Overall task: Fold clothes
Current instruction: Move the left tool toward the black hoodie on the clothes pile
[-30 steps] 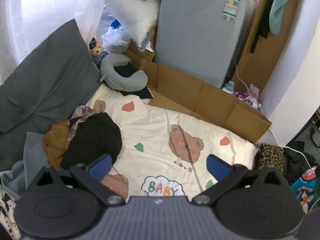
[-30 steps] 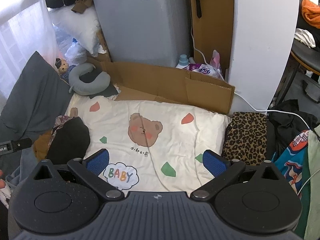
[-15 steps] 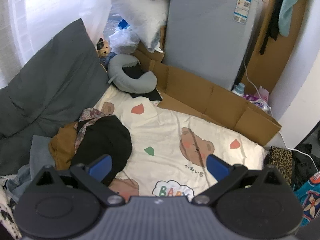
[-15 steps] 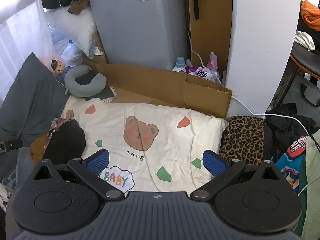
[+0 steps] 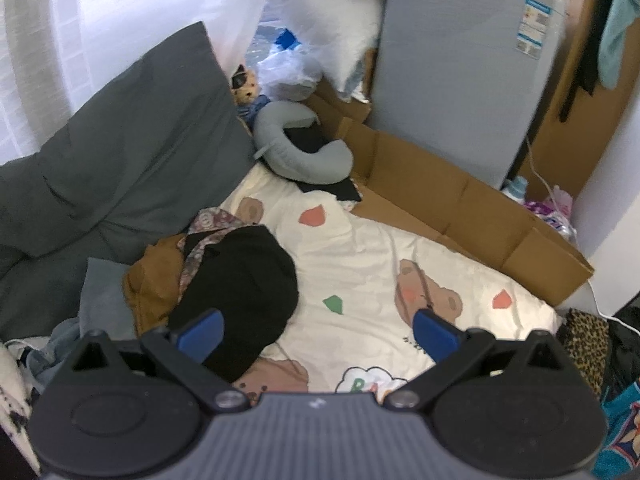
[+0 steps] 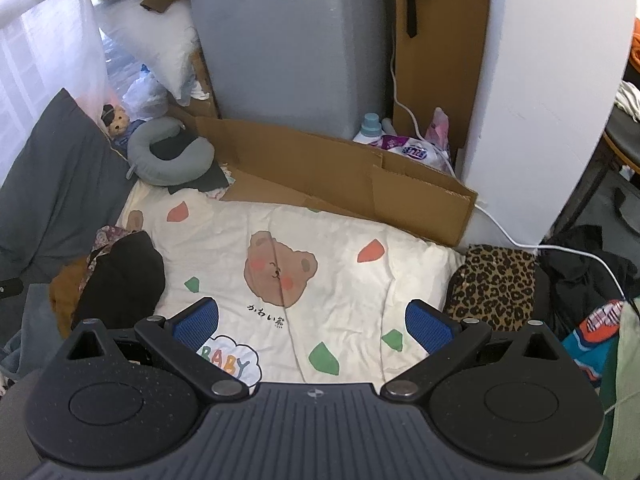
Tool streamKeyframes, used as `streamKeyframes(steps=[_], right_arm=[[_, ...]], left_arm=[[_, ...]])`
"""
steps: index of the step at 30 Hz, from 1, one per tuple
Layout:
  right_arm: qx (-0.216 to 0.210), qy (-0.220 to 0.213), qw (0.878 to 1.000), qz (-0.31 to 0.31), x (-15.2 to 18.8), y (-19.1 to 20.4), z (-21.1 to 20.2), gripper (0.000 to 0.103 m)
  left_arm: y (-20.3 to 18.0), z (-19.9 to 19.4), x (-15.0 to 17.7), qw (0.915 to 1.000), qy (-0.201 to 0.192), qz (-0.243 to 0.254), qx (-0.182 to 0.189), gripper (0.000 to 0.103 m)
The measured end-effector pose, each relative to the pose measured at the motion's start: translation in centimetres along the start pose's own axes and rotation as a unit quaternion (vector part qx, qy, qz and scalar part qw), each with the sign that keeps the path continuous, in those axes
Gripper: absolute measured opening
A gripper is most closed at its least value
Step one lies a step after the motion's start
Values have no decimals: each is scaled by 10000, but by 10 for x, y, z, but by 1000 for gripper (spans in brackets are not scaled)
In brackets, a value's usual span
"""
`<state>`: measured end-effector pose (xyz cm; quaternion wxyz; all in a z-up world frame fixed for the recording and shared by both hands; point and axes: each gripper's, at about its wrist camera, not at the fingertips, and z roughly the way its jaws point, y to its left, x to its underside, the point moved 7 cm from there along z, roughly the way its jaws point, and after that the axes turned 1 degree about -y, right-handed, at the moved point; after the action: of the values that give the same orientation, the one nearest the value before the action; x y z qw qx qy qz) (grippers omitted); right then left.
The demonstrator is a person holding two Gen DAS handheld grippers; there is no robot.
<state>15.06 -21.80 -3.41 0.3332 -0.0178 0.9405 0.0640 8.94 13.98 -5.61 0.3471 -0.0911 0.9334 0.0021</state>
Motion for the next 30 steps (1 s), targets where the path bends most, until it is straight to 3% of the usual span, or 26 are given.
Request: streamKeyframes(steps=[15, 30], right_arm=[[-328, 187, 9993, -37, -9, 15, 42, 103], [-469, 129, 9987, -167, -30, 24, 74, 103]], left_arm=[[43, 39, 3, 9996, 74, -47, -279, 102], [66, 86, 9, 9993, 288, -102, -228, 100]])
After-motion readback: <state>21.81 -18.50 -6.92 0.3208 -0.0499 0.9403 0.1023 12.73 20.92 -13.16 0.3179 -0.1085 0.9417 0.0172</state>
